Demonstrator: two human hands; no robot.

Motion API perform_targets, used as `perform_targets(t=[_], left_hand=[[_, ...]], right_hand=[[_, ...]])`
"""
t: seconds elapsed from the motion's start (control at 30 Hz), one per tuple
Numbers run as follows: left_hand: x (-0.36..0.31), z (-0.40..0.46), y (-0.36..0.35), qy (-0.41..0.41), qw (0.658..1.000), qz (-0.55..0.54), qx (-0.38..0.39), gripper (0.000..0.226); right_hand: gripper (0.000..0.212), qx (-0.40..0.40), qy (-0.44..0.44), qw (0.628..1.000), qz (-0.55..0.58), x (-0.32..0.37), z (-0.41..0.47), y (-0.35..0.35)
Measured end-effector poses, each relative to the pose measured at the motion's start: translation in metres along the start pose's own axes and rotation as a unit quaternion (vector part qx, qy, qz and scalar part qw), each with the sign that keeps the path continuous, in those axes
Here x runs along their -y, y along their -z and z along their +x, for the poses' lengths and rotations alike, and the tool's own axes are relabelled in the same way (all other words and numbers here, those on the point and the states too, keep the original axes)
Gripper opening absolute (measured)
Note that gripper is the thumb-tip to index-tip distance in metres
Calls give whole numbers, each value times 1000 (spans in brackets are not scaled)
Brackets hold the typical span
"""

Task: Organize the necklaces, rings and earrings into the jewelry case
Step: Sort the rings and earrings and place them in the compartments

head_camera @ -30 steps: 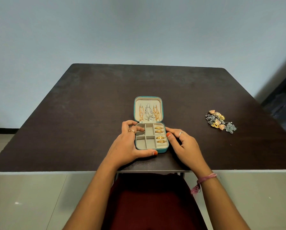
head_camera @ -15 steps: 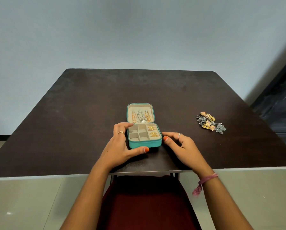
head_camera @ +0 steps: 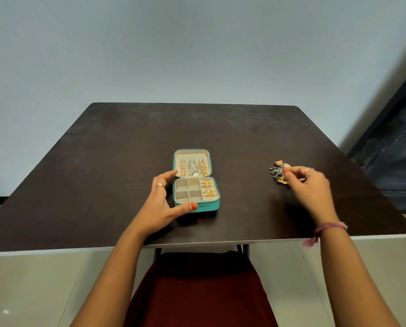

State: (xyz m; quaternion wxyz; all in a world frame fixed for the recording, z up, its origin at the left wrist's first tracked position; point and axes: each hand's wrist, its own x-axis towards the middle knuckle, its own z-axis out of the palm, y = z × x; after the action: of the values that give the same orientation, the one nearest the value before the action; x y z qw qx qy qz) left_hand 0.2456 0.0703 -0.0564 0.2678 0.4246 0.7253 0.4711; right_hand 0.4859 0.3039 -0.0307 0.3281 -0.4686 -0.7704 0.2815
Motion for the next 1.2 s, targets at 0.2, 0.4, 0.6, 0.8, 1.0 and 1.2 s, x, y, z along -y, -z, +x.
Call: perform_targets(t=[0.2,0.4,0.6,0.8,1.0,1.2], left_hand=[[-14,4,1,-12,992,-6,-128,73],[-49,18,-15,-134,967,3,-218,41],[-80,26,-47,-196,964,-29,-179,31],[-94,30,-83,-223,961,-64,-147,29],[-97,31,-118,-198,971,-95,-92,32],[-97,37,-149,-138,985,-95,-35,37]], right_hand=[[16,73,-30,984,-159,-18,37,19],[7,120,-32,975,-182,-15,46,10],[9,133,-37,978,-156,-15,47,11],[9,85,-26,992,-86,-15,39,19],[9,11,-15,1000,-23,-12,31,23],[10,-28,14,999,17,-5,22,17]])
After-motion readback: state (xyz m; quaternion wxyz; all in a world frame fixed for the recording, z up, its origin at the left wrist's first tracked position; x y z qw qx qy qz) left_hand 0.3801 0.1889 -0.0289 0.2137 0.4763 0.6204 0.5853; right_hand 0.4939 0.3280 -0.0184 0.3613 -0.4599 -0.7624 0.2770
